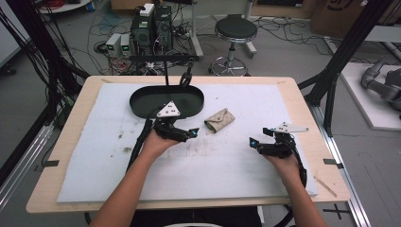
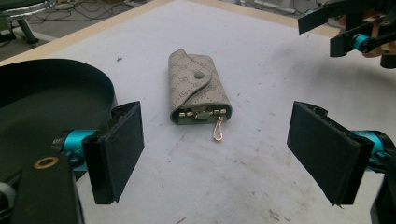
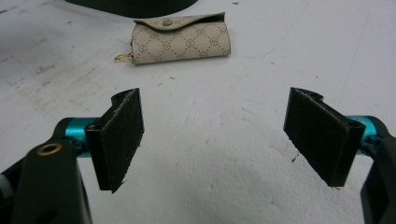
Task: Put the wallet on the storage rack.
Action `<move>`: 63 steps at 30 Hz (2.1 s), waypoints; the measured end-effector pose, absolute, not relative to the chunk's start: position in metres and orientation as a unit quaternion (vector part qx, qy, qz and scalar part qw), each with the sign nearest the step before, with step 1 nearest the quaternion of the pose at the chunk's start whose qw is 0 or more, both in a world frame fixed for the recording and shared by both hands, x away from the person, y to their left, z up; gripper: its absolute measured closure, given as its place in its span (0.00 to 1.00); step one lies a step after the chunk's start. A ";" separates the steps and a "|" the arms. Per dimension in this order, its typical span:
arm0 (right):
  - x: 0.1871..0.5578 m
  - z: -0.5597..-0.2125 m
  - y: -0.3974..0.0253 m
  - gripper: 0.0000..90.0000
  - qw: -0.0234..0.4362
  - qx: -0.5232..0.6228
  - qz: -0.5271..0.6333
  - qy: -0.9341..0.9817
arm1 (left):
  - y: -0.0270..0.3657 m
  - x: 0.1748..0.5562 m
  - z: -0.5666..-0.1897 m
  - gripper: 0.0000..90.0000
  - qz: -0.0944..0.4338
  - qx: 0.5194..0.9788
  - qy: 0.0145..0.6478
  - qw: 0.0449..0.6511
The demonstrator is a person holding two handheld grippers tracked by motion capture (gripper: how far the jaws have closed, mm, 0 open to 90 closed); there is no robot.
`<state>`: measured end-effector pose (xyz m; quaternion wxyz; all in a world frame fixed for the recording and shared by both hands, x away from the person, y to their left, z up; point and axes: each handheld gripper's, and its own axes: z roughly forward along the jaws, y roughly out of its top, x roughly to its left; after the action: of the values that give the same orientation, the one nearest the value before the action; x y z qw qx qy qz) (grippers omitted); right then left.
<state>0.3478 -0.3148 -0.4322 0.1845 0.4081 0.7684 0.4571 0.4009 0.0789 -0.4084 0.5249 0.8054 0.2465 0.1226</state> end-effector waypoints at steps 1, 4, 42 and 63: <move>0.348 -0.432 -0.315 0.23 0.184 0.408 0.457 0.769 | 0.076 0.404 -0.409 0.21 0.119 0.808 0.247 0.522; 0.348 -0.432 -0.314 0.23 0.182 0.407 0.457 0.770 | 0.066 0.411 -0.410 0.20 0.105 0.809 0.248 0.522; 0.350 -0.434 -0.314 0.23 0.178 0.414 0.454 0.769 | -0.016 0.470 -0.443 0.18 0.094 0.866 0.265 0.413; 0.350 -0.435 -0.312 0.23 0.175 0.415 0.446 0.774 | -0.026 0.463 -0.447 0.37 0.117 0.886 0.237 0.381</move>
<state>0.3500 -0.3121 -0.4350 0.1747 0.4146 0.7737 0.4460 0.4626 -0.0262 -0.4469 0.3814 0.8858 0.2369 0.1170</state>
